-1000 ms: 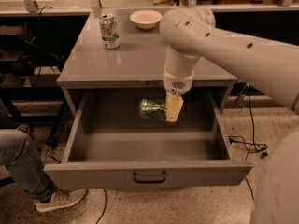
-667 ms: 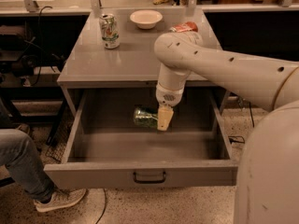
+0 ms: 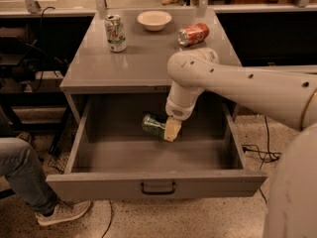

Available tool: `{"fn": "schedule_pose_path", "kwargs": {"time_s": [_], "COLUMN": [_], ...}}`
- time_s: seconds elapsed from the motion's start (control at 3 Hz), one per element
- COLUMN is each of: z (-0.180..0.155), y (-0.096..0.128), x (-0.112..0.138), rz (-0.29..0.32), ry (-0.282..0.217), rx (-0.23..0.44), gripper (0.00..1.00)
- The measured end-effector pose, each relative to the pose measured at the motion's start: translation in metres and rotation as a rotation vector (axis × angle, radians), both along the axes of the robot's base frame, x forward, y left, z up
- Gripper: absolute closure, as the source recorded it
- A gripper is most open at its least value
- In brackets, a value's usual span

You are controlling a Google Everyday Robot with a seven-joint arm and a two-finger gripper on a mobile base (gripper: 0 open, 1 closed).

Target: Place green can into top drawer

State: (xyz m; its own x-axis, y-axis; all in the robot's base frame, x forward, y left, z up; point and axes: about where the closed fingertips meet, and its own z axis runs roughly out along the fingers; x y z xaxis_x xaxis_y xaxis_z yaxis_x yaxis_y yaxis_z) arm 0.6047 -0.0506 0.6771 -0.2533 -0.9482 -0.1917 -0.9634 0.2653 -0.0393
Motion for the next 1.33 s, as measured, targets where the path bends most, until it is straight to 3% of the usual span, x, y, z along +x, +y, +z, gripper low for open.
{"fn": "schedule_pose_path", "kwargs": {"time_s": [0.33, 0.67, 1.0, 1.33], "z": [-0.003, -0.008, -0.003, 0.028], "y": [-0.002, -0.003, -0.023, -0.086], "x": [-0.009, -0.02, -0.027, -0.059], "rz": [-0.063, -0.103, -0.143, -0.262], "ry": [-0.021, -0.018, -0.031, -0.089], "rx": [0.026, 0.075, 0.116, 0.127], "gripper": [0.31, 0.01, 0.0, 0.0]}}
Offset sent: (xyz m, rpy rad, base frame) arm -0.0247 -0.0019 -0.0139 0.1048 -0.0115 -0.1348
